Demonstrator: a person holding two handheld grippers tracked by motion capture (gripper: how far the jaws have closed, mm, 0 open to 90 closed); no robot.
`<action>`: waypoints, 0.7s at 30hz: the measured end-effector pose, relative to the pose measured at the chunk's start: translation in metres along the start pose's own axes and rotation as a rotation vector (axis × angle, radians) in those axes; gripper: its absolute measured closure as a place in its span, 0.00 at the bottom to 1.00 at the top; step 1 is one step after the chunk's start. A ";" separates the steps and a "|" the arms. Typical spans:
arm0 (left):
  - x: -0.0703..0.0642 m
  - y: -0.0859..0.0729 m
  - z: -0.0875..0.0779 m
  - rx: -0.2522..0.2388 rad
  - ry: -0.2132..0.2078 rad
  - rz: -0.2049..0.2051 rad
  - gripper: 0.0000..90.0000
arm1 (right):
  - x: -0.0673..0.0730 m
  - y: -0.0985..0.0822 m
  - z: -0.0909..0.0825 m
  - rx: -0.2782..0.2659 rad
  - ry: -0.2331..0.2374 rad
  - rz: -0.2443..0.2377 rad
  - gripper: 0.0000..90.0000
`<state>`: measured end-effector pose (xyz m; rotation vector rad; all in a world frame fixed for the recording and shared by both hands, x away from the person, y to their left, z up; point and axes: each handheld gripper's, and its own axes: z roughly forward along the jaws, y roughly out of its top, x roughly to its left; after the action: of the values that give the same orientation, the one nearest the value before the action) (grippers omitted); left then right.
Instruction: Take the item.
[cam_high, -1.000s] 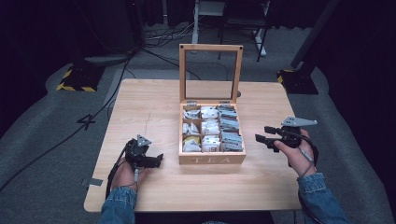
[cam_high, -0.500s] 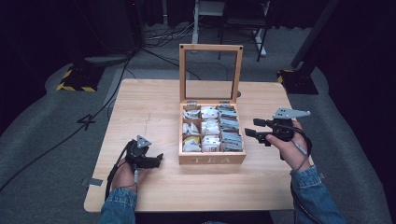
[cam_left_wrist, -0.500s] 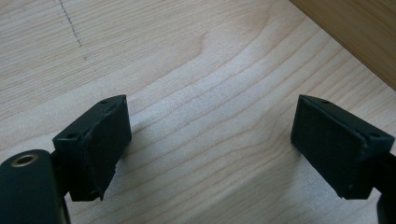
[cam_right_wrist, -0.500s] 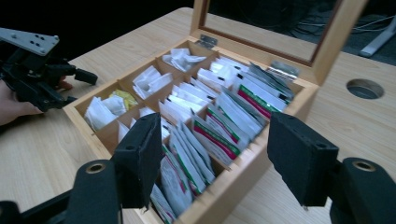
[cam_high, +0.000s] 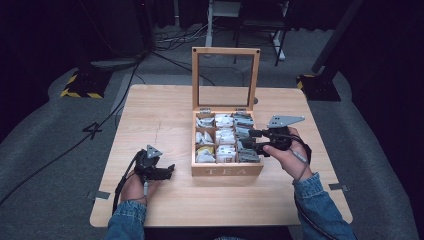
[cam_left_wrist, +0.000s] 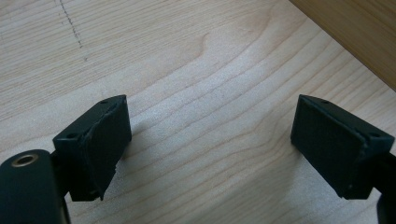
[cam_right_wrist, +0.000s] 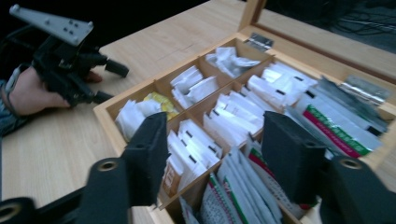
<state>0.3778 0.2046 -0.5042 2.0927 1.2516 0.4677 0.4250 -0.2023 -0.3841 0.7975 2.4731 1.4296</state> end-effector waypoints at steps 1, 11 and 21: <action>0.000 -0.001 0.000 -0.004 0.005 0.001 0.14 | 0.001 0.000 0.001 0.011 0.005 -0.014 0.55; -0.001 -0.002 -0.002 -0.007 0.002 0.001 0.15 | 0.009 -0.005 0.037 0.113 0.070 -0.045 0.71; -0.001 -0.003 -0.002 -0.006 0.001 0.005 0.15 | 0.017 -0.012 0.063 0.217 0.073 -0.020 0.79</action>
<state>0.3741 0.2051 -0.5044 2.0907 1.2444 0.4743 0.4317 -0.1506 -0.4251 0.7685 2.7174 1.2191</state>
